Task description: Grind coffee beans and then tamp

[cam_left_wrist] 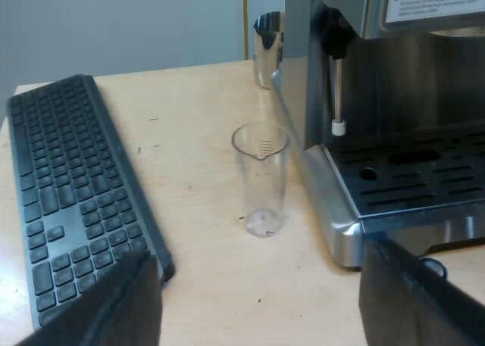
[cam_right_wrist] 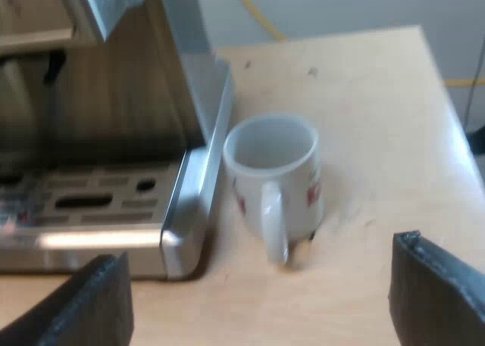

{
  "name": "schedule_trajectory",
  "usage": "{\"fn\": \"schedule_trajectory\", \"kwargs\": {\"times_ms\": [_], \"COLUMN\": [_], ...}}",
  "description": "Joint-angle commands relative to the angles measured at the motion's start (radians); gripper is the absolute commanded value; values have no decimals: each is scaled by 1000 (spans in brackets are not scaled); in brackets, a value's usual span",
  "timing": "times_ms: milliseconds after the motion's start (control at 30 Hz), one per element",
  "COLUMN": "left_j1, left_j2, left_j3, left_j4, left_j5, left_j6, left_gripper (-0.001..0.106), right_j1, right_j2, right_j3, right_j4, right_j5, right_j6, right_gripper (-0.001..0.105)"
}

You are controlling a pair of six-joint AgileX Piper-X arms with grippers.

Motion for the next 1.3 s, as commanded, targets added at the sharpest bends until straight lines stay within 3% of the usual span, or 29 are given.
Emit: {"fn": "schedule_trajectory", "kwargs": {"times_ms": [33, 433, 700, 1300], "left_j1": [-1, -1, -1, -1], "left_j2": [-43, -41, -41, -41], "left_j3": [24, 122, 123, 123], "left_j4": [-37, -58, -58, -58], "left_j5": [-12, -12, 1, 15], "left_j6": [-3, -3, -6, -6], "left_gripper": [58, 58, 58, 58], "right_j1": [18, 21, 21, 21], "right_j2": [-49, -49, -49, -46], "right_j3": [16, 100, 117, 118], "right_j4": [-7, 3, 88, 85], "right_j5": [-9, -9, -9, -1], "right_j6": [-7, 1, 1, 1], "right_gripper": [71, 71, 71, 71]}}
